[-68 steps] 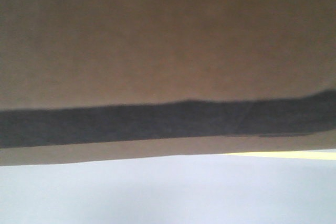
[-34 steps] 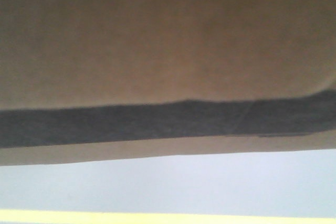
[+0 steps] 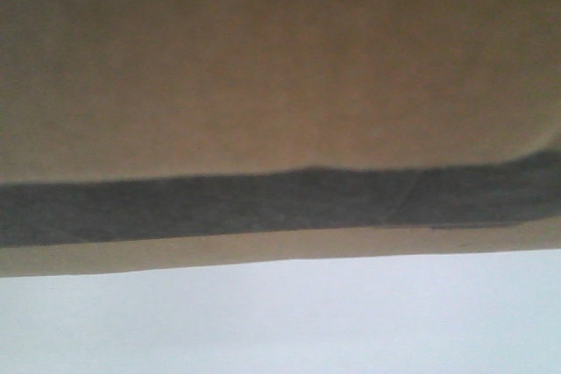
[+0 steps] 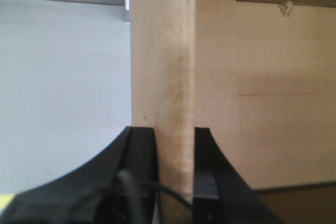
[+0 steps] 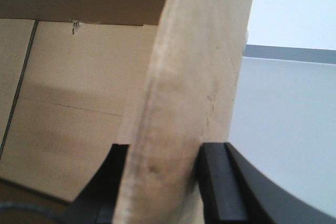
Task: Grab box from left shelf to table start
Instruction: 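Hold the box raised with both grippers while the base drives to the table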
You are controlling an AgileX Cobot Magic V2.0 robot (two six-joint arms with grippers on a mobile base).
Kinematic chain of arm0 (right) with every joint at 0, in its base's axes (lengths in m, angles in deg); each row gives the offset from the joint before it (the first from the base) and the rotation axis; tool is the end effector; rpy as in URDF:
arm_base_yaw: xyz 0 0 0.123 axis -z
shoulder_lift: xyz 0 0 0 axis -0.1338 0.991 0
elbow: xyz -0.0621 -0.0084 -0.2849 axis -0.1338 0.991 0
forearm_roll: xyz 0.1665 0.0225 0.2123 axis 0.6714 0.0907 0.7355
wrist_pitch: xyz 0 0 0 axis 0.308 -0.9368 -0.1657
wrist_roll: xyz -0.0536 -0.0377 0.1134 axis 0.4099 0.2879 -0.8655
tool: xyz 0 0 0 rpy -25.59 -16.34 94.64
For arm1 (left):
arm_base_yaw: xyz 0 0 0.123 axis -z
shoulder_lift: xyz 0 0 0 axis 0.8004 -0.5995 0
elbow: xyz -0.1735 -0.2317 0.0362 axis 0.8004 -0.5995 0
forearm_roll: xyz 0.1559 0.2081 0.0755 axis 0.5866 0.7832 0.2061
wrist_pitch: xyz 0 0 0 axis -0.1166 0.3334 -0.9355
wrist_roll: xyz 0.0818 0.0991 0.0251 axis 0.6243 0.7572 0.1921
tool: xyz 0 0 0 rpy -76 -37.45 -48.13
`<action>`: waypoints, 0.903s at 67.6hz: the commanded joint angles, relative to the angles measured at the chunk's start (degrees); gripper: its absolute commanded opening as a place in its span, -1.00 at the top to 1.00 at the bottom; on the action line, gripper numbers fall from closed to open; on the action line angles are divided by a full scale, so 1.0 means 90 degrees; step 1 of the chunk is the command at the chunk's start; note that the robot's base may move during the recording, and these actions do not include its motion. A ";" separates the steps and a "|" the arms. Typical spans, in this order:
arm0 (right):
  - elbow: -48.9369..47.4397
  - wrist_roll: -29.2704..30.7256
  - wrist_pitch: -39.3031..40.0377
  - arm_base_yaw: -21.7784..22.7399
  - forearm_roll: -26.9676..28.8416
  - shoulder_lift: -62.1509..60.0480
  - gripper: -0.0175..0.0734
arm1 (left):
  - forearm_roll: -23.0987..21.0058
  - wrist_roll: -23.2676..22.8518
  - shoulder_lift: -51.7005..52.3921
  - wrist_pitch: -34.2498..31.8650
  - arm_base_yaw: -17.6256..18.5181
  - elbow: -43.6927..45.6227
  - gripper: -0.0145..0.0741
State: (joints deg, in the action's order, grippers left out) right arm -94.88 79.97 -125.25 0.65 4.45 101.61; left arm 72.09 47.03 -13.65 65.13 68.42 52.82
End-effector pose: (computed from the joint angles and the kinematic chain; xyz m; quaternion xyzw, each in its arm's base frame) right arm 0.0440 0.0399 0.4049 -0.0882 0.7739 0.1732 0.6028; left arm 0.0057 -0.0035 0.4113 0.0467 0.8015 -0.1315 0.5815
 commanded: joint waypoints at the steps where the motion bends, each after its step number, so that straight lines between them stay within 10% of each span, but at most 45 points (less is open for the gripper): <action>1: -0.0173 0.0084 0.0926 0.0029 -0.0303 0.0094 0.49 | -0.0099 -0.0050 -0.0041 -0.1113 0.0054 0.0225 0.88; 61: -0.0173 0.0084 0.0914 0.0029 -0.0303 0.0094 0.49 | -0.0099 -0.0050 -0.0041 -0.1097 0.0054 0.0225 0.88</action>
State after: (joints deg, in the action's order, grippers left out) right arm -94.88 79.97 -125.25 0.65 4.46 101.61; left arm 72.09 47.03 -13.65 65.13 68.42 52.82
